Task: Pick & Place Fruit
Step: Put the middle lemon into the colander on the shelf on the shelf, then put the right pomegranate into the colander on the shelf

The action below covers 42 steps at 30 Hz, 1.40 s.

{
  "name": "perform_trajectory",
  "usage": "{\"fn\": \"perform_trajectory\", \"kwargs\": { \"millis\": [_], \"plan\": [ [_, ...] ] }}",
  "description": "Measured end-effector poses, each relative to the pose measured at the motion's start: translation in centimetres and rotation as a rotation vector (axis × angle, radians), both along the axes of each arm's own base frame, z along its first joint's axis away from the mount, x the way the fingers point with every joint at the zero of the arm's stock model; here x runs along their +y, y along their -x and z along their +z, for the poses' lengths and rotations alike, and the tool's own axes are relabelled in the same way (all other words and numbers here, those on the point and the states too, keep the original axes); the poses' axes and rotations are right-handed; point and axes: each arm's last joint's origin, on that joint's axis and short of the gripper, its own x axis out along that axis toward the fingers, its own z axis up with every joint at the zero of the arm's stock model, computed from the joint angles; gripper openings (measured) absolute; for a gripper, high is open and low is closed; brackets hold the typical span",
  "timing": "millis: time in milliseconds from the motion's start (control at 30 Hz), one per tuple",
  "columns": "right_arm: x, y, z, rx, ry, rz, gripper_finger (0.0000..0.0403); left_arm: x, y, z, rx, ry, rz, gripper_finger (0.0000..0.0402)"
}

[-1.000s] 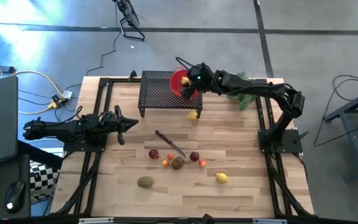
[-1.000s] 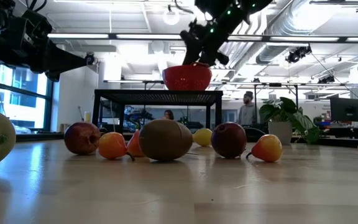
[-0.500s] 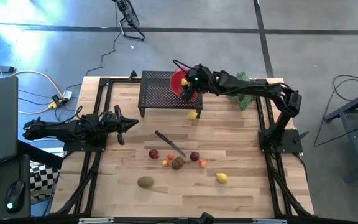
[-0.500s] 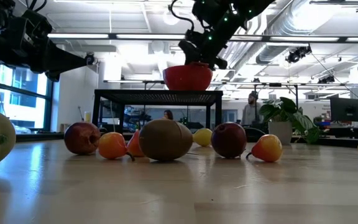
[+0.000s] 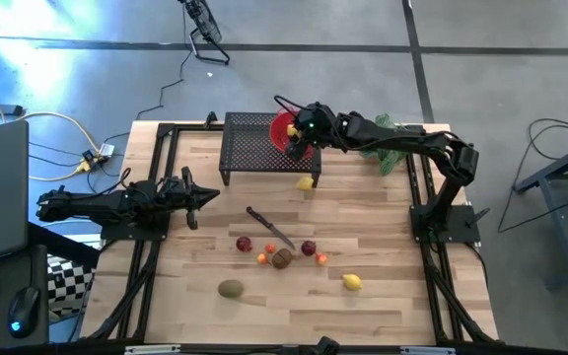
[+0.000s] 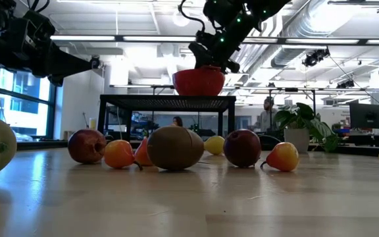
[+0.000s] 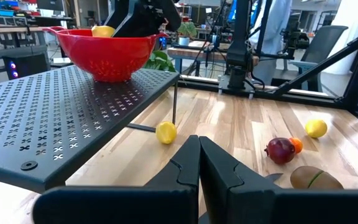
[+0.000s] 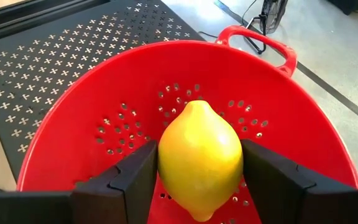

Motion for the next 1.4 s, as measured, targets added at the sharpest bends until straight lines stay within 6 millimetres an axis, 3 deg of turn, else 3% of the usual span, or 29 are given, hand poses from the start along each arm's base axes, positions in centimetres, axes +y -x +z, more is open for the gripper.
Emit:
{"fn": "perform_trajectory", "kwargs": {
  "millis": [1033,1400],
  "plan": [
    [-0.08,0.06,0.05,0.02,0.033,-0.006,0.0213,0.0,0.0,0.0,0.0,0.0,0.0,0.0],
    [-0.06,0.11,0.18,0.017,0.035,-0.007,0.0276,0.0,0.0,0.0,0.0,0.0,0.0,0.0]
  ]
}}
